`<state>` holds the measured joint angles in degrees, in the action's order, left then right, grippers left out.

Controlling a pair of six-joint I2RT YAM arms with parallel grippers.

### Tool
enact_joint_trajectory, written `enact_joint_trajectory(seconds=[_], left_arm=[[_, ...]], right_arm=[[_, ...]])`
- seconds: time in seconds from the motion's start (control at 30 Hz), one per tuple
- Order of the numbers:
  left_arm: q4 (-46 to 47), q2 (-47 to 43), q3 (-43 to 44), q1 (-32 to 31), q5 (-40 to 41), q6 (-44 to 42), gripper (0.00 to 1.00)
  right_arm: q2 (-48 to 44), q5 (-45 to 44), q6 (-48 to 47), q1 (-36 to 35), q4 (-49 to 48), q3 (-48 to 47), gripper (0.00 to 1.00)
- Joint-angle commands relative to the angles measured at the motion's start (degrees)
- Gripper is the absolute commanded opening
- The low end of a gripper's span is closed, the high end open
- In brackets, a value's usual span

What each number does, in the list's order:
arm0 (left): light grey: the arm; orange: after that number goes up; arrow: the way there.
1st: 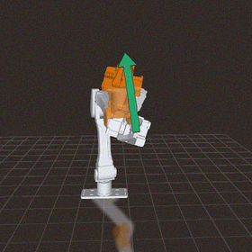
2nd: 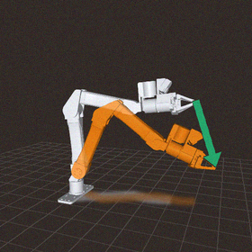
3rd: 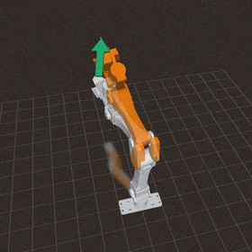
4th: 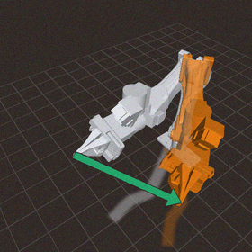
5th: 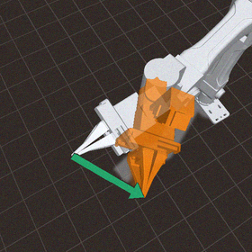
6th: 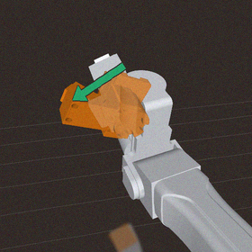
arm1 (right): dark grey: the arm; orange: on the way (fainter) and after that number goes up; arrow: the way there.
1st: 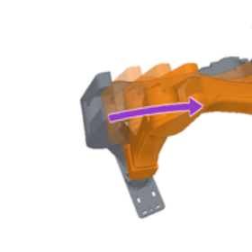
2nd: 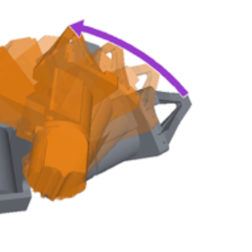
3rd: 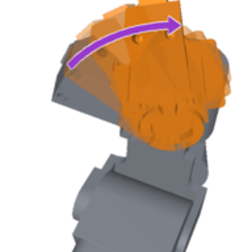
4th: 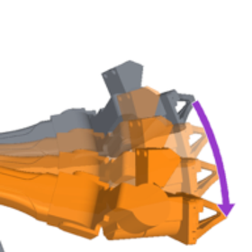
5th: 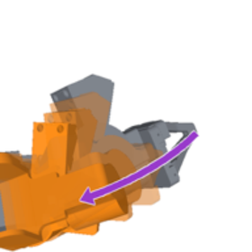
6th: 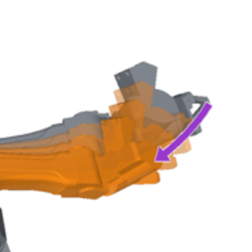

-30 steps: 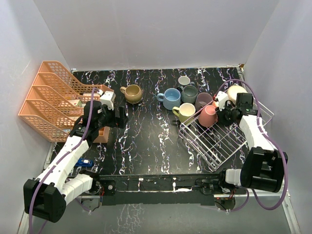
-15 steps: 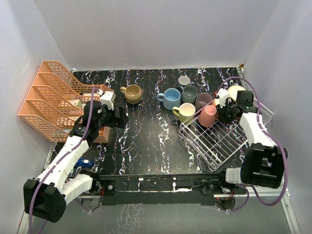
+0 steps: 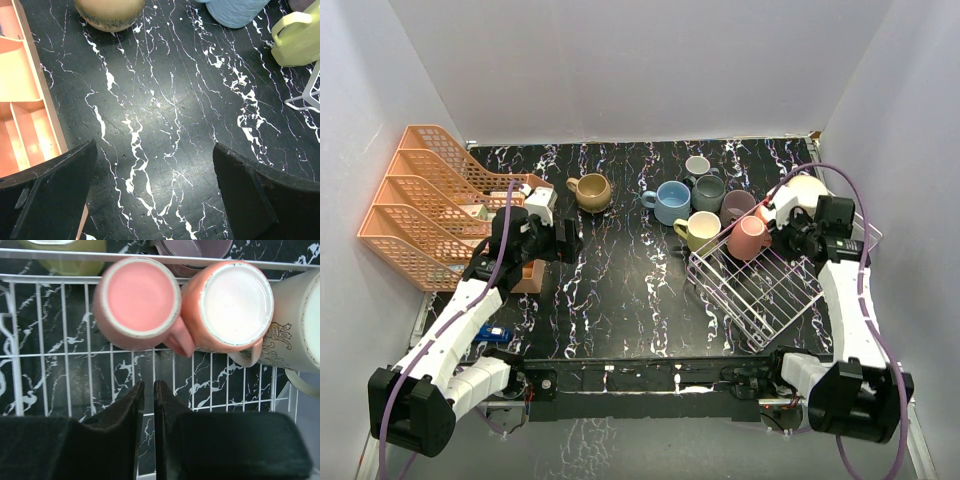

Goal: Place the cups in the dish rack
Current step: Pick up the cup at the center of the board.

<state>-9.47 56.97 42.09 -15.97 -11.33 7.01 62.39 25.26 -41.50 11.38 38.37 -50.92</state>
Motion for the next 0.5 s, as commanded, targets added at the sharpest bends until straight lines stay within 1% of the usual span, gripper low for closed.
enact_joint_trajectory(seconds=[0.0,0.13,0.23,0.3,0.37,0.47], left_arm=[[0.9,-2.2,-1.0,0.2,-1.4,-0.4,0.97],[2.2,-1.7,-0.9,0.2,-2.1,2.2,0.97],[2.1,-0.1,0.3,0.2,-4.4,7.6,0.97],[3.2,0.9,0.6,0.2,-7.2,12.1,0.97],[4.6,1.6,1.2,0.3,-9.1,15.9,0.97],[5.5,3.9,4.4,0.3,-9.5,18.9,0.97]], right_arm=[[-6.0,7.2,-0.5,0.1,5.9,-1.8,0.19],[-5.8,21.6,0.0,0.1,11.7,-7.3,0.34],[-3.4,31.7,0.5,-0.6,12.9,-9.7,0.45],[-1.8,36.1,0.1,-1.3,12.3,-10.2,0.53],[-0.3,39.1,-0.1,-1.7,11.0,-10.4,0.58],[0.8,42.1,-0.2,-1.8,8.9,-9.7,0.63]])
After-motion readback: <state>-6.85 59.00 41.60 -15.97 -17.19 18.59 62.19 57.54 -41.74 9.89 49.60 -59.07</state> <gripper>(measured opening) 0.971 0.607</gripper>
